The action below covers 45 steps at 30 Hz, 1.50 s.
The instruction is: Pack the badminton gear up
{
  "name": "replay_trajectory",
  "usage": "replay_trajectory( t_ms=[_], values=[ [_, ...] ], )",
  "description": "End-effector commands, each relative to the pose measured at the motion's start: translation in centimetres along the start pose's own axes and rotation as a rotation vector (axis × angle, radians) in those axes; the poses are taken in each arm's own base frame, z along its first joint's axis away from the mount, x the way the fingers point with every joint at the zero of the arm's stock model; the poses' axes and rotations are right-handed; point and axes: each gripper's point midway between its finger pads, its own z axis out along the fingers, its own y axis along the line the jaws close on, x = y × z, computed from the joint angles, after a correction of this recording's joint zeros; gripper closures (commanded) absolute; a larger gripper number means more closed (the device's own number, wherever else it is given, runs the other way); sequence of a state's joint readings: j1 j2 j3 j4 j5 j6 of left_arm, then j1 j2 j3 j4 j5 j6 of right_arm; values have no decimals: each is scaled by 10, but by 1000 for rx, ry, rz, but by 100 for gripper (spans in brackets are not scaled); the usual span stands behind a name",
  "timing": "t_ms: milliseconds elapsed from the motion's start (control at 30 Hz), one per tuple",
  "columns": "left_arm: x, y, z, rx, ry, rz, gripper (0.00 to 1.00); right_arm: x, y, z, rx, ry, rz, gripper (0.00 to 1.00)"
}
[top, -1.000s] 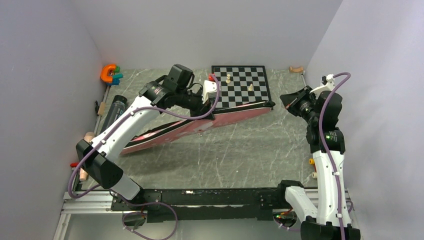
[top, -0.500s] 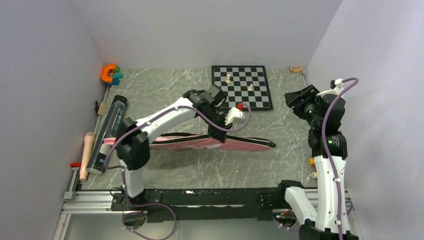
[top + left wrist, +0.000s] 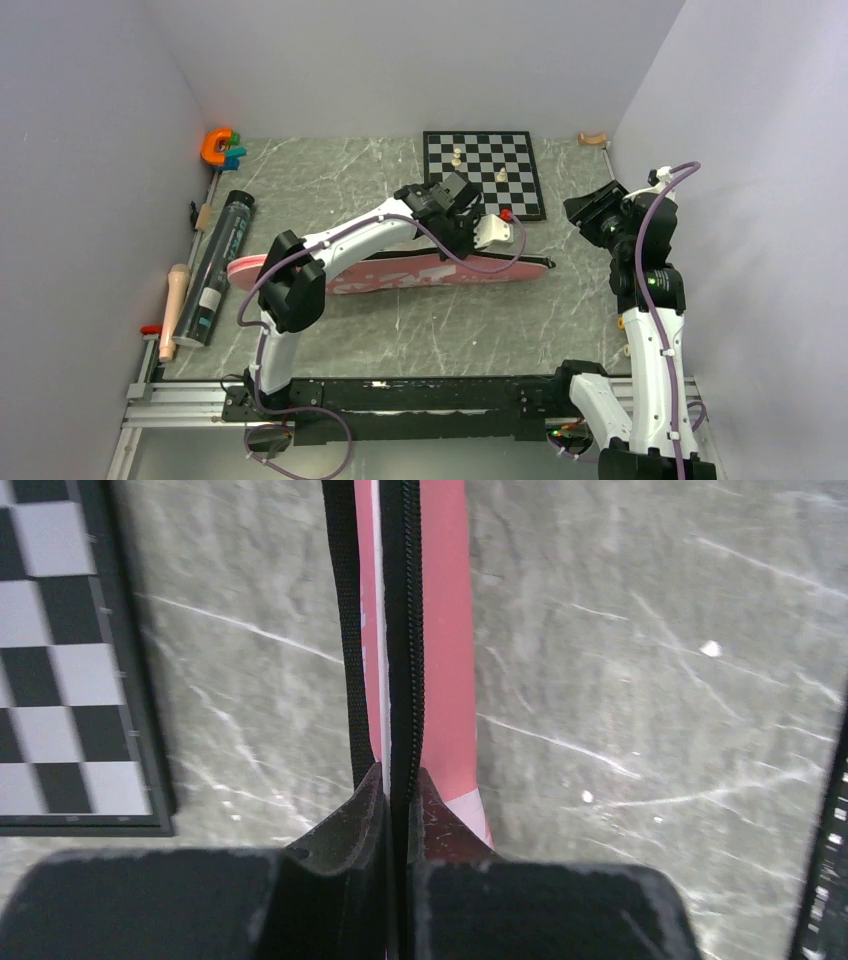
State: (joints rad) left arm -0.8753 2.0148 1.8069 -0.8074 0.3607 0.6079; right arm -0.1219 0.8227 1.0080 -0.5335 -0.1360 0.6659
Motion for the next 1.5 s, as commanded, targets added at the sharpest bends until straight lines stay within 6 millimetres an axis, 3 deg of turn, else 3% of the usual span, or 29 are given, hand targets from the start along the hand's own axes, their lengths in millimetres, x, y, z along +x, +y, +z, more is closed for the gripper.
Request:
replay_trajectory(
  t_ms=[0, 233, 367, 500, 667, 867, 1000, 1067, 1167, 1300, 1333, 1400, 1467],
  values=[
    [-62, 52, -19, -261, -115, 211, 94, -8, 7, 1, -34, -32, 7, 53],
    [-68, 79, -5, -443, -68, 313, 94, -5, 5, 1, -33, -35, 9, 56],
    [-69, 77, 3, -449, -68, 320, 94, -4, 4, 1, -30, -32, 8, 58],
    [-47, 44, 31, -341, -32, 274, 93, -3, 4, 0, -32, -29, 10, 58],
    [-16, -20, 63, -143, -3, 200, 91, 2, -2, 1, -16, -15, 8, 56],
    [25, -67, 76, 45, 52, 157, 89, 4, -6, 2, -2, -14, 6, 55],
    [60, -89, 73, 118, 109, 178, 90, 8, -7, 6, -1, 3, 10, 55],
    [76, -95, 69, 133, 135, 218, 91, 10, -8, 8, -4, 7, 16, 55],
    [89, -87, 66, 104, 154, 277, 92, 13, -9, 11, -9, 15, 26, 55],
    [84, -62, 61, 95, 138, 213, 90, 14, -10, 14, -2, 22, 27, 54],
    [78, -59, 59, 98, 124, 196, 87, 14, -10, 13, 1, 22, 25, 51],
    [64, -58, 54, 95, 88, 175, 71, 12, -12, 13, 9, 17, 18, 43],
    [49, -59, 47, 91, 52, 146, 18, 10, -14, 14, 25, 12, 4, 32]
  ],
)
